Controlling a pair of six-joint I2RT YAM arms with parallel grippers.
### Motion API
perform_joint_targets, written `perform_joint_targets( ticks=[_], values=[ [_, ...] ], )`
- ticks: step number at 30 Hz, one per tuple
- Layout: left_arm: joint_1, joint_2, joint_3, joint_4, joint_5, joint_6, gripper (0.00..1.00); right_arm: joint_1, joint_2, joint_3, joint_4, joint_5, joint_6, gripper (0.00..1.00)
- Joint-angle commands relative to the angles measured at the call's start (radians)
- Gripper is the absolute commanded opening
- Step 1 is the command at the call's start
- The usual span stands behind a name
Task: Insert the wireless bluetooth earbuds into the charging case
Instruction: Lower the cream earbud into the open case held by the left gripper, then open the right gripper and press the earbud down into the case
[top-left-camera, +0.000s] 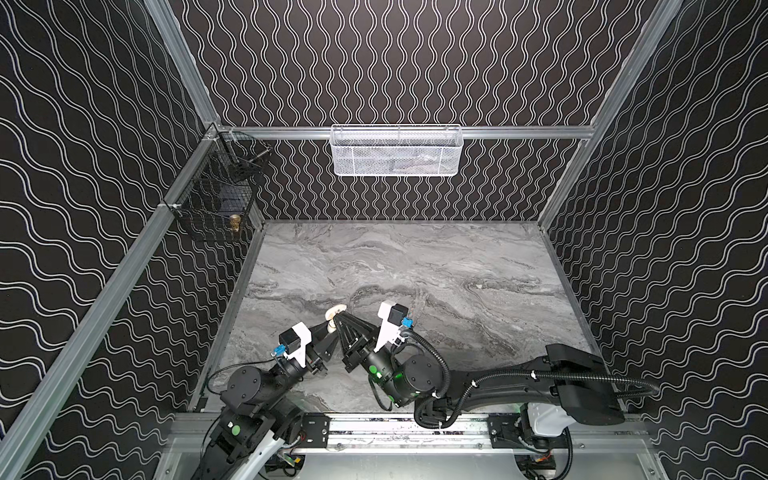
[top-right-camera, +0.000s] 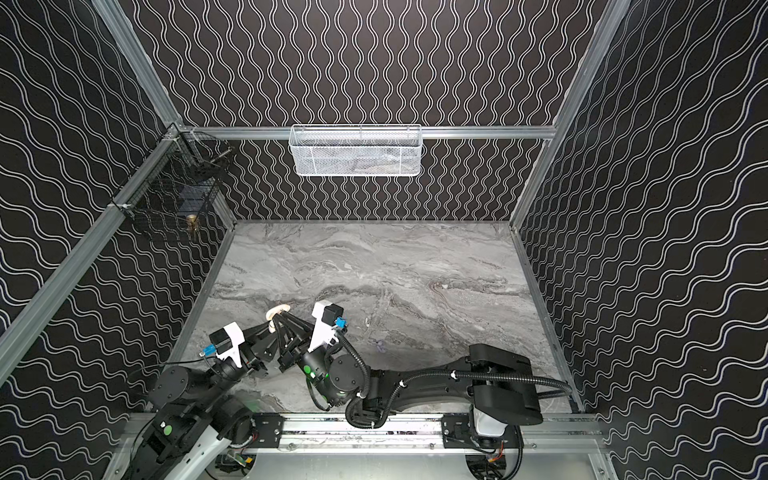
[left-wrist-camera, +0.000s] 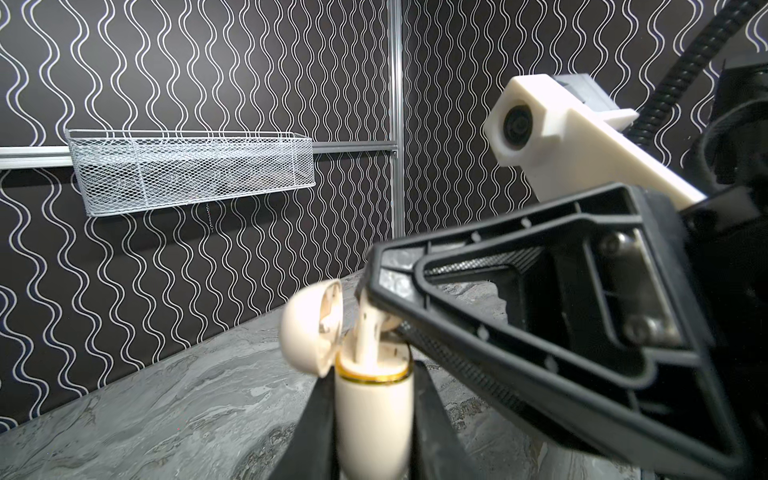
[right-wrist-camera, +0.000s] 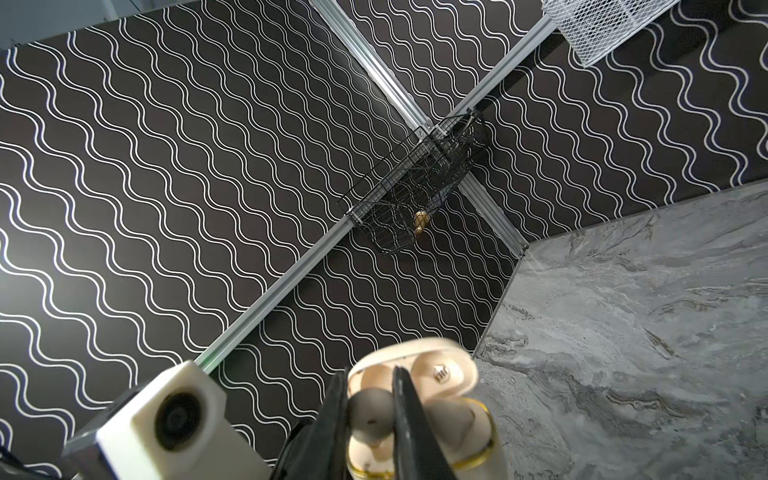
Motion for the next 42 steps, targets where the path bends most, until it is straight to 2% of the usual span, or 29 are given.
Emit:
perform_joint_targets(
  ticks=[1,3,9,13,20,24,29,36,42],
  values=[
    [0.001,-0.002,0.017,0.082,0.003,-0.018,0.00,0.010,0.007,-0.001,-0.088,-0.058,0.021,0.24],
    [0.000,-0.002,0.018,0.080,0.005,-0.017,0.00,0.011,0.003,-0.013,-0.075,-0.058,0.015,0.34],
    [-0.001,-0.002,0.017,0.078,0.005,-0.018,0.00,0.016,-0.034,-0.041,-0.064,-0.047,-0.006,0.50],
    [0.000,-0.002,0.017,0.076,0.010,-0.014,0.00,0.023,-0.091,-0.074,-0.061,-0.027,-0.043,0.51],
    [0.000,0.000,0.015,0.083,0.073,0.008,0.00,0.030,-0.248,-0.111,-0.162,-0.018,-0.129,0.41],
    [-0.001,0.000,0.006,0.099,0.088,0.004,0.00,0.030,-0.295,-0.100,-0.229,-0.080,-0.195,0.37],
    [0.001,0.000,0.002,0.111,0.112,0.003,0.00,0.030,-0.269,-0.030,-0.335,-0.126,-0.256,0.29],
    [0.000,0.000,0.001,0.114,0.128,-0.002,0.00,0.028,-0.181,0.087,-0.452,-0.123,-0.275,0.28],
    [0.000,-0.002,0.010,0.111,0.143,-0.001,0.00,0.028,-0.157,0.081,-0.466,-0.080,-0.276,0.26]
  ],
)
